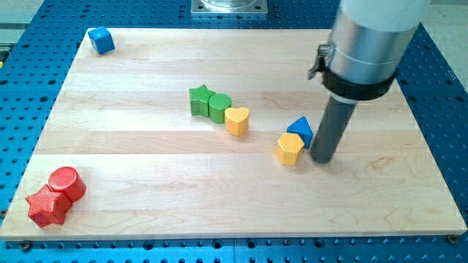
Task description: Move the triangle diagonally to the green star
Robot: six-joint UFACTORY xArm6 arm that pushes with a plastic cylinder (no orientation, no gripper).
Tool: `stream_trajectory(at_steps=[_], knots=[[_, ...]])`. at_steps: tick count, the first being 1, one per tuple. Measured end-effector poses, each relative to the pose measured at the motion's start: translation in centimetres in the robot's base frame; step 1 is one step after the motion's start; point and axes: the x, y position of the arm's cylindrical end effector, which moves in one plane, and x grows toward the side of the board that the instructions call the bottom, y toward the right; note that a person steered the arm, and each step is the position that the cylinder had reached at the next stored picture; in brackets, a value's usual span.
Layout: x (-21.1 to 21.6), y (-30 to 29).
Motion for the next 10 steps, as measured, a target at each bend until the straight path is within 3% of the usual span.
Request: stream_trajectory(at_steps=[6, 7, 9, 10], knots=[[-18.9, -8.1], [-20.9, -12.8], [-21.0, -13.2], [-21.0, -17.2]])
